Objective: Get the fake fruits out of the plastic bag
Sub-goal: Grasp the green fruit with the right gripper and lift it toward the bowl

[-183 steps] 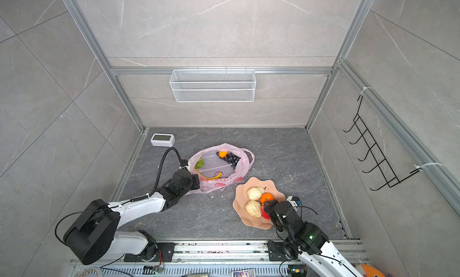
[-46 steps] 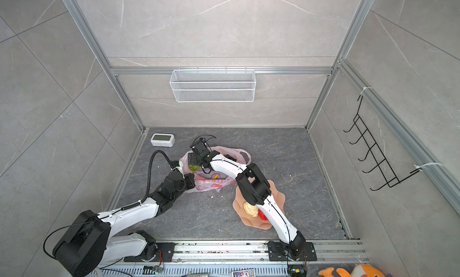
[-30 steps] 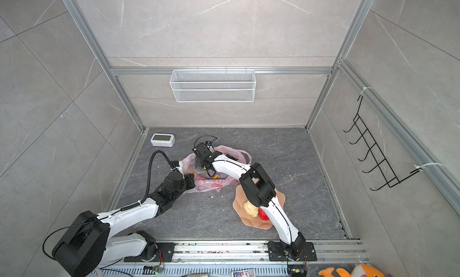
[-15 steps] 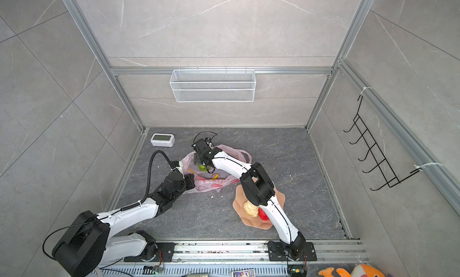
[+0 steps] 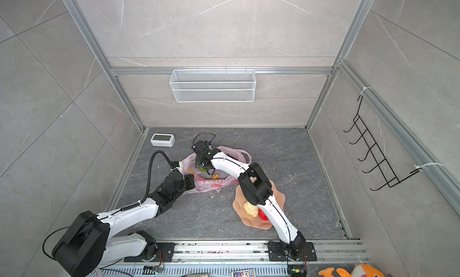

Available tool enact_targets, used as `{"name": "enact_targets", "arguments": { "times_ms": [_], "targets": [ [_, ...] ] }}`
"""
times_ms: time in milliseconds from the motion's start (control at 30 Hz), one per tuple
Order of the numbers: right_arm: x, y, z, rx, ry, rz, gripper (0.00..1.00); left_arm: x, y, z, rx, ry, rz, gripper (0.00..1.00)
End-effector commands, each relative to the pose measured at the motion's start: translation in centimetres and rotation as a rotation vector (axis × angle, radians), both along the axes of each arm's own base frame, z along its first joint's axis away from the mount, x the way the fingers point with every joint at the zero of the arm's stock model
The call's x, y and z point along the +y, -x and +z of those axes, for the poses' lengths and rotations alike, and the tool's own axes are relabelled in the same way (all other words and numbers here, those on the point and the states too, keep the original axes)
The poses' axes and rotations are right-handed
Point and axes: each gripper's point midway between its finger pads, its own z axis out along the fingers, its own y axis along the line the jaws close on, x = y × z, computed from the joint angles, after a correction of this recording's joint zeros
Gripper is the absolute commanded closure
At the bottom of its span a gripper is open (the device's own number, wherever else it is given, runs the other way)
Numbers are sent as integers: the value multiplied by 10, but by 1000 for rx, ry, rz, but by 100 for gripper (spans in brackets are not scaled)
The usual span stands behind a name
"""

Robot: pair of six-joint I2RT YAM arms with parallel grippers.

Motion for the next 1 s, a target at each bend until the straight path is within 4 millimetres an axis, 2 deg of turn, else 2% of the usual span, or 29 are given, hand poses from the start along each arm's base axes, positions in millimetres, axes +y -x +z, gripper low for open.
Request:
{"name": "enact_targets", "arguments": {
  "times_ms": [0,133,333,500,667,733,900,967],
  "targets": [
    [2,6,30,-16,-53,18,45,-5,-9,15,-47,-9,-9,91],
    [1,14,60,-49,-116,34,45,-6,-10,15,-44,-12,-10,91],
    [-12,36,104,-110,-229,50,45,-9,-11,12,-34,-16,-22,91],
    [-31,58,123,-134,-289,53,46,-14,-13,9,-20,-13,-42,91],
    [-64,84,142,-187,-331,31,46,-15,-12,8,-17,-13,-44,91],
    [-84,96,148,-212,-334,7,46,-14,-13,8,-17,-13,-43,91],
    [-128,126,147,-245,-345,-49,46,-16,-13,8,-14,-7,-48,91],
    [-143,136,141,-251,-346,-78,47,-16,-13,7,-11,-8,-48,91]
  ]
}}
